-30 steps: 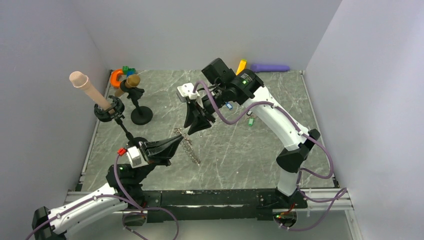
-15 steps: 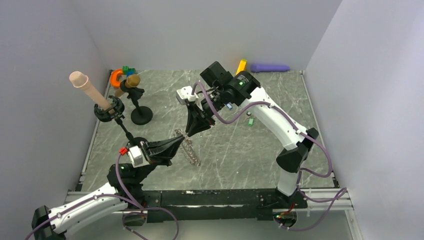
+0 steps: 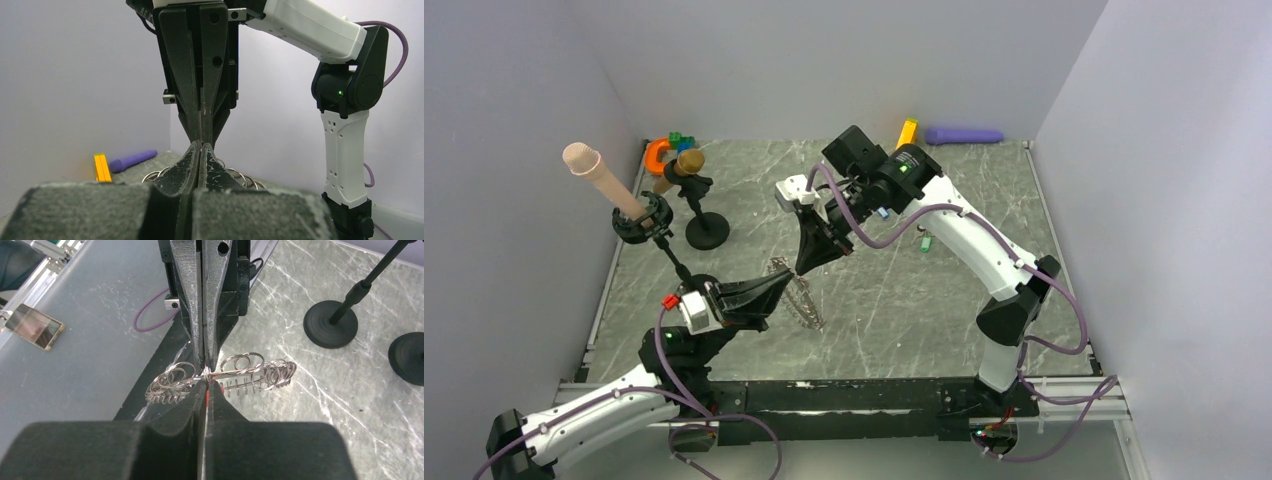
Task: Put the keys on the keyring
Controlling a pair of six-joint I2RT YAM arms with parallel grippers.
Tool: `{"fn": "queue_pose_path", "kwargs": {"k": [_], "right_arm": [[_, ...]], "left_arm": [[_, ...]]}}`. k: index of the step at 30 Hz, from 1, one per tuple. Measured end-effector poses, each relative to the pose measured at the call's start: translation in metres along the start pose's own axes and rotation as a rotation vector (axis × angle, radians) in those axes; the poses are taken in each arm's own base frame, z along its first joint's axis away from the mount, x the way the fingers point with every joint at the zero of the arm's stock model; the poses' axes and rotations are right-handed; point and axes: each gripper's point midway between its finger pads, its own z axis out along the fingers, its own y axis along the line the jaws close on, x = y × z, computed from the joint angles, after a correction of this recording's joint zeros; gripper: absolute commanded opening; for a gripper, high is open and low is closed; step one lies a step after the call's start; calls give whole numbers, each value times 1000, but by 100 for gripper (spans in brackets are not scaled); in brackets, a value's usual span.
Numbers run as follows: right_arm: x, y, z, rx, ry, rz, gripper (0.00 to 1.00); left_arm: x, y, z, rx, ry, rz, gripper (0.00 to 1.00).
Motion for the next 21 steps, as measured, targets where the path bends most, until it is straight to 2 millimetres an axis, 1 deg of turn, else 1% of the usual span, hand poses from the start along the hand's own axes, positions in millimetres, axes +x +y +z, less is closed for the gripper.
{"fn": "queue_pose_path", "kwargs": {"k": [4,6,8,9,10,11,15,18,21], "right_arm": [[-1,0,0,-3,-3,-1,0],[0,0,0,-2,-2,-1,0],[0,0,0,0,1,-2,0],[1,0,0,2,5,0,0],[2,-1,0,8,11,0,0],[4,-2,0,16,21,1,0],[11,-9,-2,54,65,-4,0],[18,-16,-5,92,110,-16,0],[29,-24,-9,135,172,-41,0]], "left_arm": [[-1,0,1,0,-5,-3,0],[-1,0,0,-3,-4,-9,12],[-1,0,0,-4,-3,-14,31],[-2,1,0,-7,-5,-15,38],[-4,1,-1,-10,-11,-16,44],[-7,1,-2,-13,-18,-17,48],[-20,3,-9,-33,-23,-26,55],[-29,5,-11,-48,16,-25,56],[-40,5,-10,-63,111,-16,56]]}}
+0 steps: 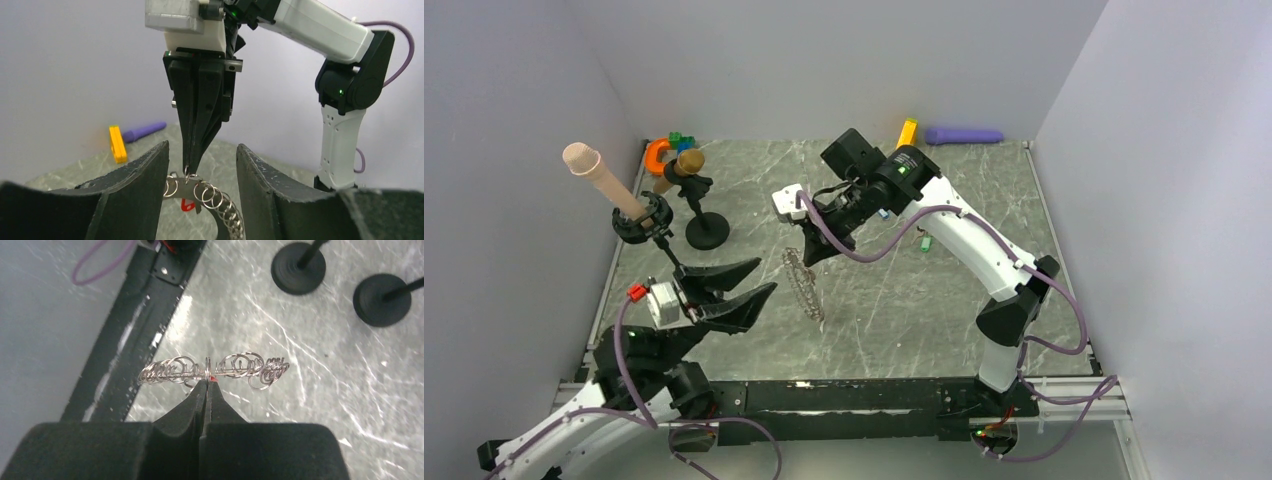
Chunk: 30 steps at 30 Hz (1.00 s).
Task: Put the keys on the keyring
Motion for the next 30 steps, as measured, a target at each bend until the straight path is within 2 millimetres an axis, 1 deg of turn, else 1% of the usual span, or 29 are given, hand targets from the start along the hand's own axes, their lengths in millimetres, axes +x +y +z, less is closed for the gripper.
{"fn": "queue_pose_path", "kwargs": {"k": [3,5,8,11,14,18,24,27,30], "right_arm": [[13,-5,-3,32,67,-24,0],[21,-6,-5,41,107,-33,0],[31,-7,-9,53,161,-43,0],[37,-7,-11,57,193,-43,0],[39,-7,-12,62,205,-47,0],[39,-7,-12,61,204,-48,0],[38,-7,-12,59,201,-47,0],[39,-6,-11,56,201,-46,0],[40,-5,-10,50,201,-43,0]], "left_arm": [[-5,0,-1,-9,108,19,56],[1,0,-2,-8,195,42,56],[21,1,3,4,352,94,56],[50,3,8,30,501,148,56],[81,5,6,57,618,189,54],[100,7,8,85,675,231,48],[105,9,18,90,622,270,42],[108,10,20,89,585,276,36],[111,11,21,85,566,277,35]]}}
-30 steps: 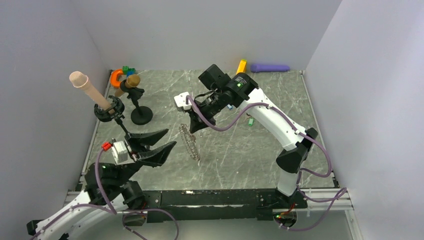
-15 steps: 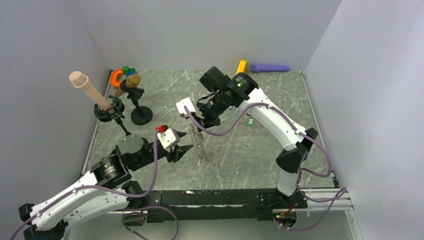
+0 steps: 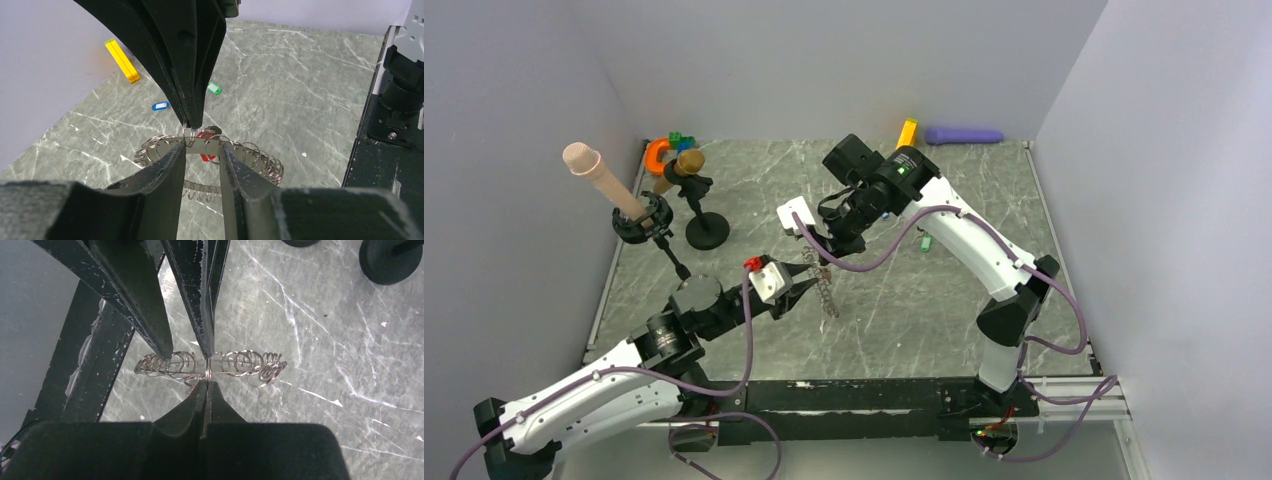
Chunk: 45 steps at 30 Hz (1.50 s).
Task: Put the keys on the keyring
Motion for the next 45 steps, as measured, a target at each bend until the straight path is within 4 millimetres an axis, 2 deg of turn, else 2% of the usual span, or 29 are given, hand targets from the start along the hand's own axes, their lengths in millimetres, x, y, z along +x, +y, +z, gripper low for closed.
{"fn": "queue_pose_path", "kwargs": {"k": [9,17,27,28,30,37,38,40,41,45], "right_arm": [[-3,6,-2,-12,-18,-5,0],[-6,9,-1,-25,-35,-11,0],[-7,10,-1,-28,-40,-12,0],[-7,10,-1,-27,-39,-12,0],[-6,11,-1,-30,-36,-8,0],[-4,14,-3,-33,-32,-18,0],[-5,14,-3,-33,-33,-19,3],[-6,14,-3,-35,-38,-20,19],[-7,15,-3,-39,-44,-21,24],[-14,18,-4,-54,-85,-11,27]], "left_arm": [[6,3,6,-39,-68,-23,34],[-6,9,7,-73,-116,-24,32],[-5,6,9,-55,-123,-23,18],[-4,5,10,-50,-121,-22,14],[-3,3,11,-38,-117,-22,0],[-5,0,13,-18,-106,-21,0],[-5,0,13,-18,-107,-21,0],[-8,1,11,-22,-117,-24,0],[-9,1,10,-24,-125,-27,0],[-8,3,-2,-57,-206,-64,0]]}}
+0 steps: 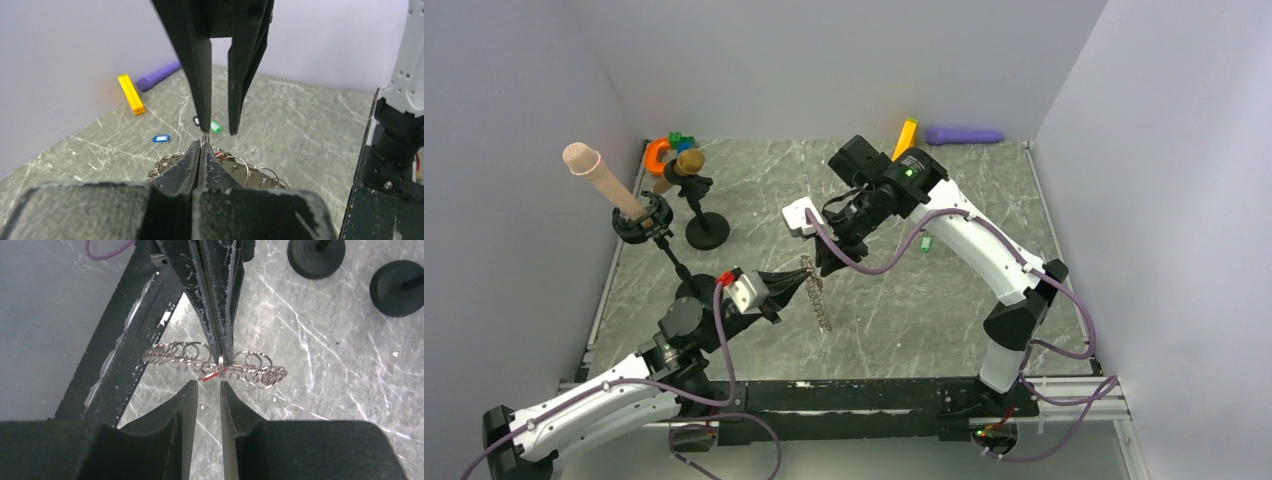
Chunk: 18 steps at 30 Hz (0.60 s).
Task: Put the keys on the keyring
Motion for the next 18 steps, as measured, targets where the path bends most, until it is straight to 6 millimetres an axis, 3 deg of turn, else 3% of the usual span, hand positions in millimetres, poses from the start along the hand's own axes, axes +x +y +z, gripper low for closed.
{"fn": "queue_pose_path", "kwargs": {"k": [8,18], "right_arm": [[-13,1,-9,-25,-116,64,31],[-35,-3,-15,-29,-230,153,26]], "left_arm": [[6,4,-14,-52,-141,-62,0],[-42,11,-24,-86,-401,-103,0]]}}
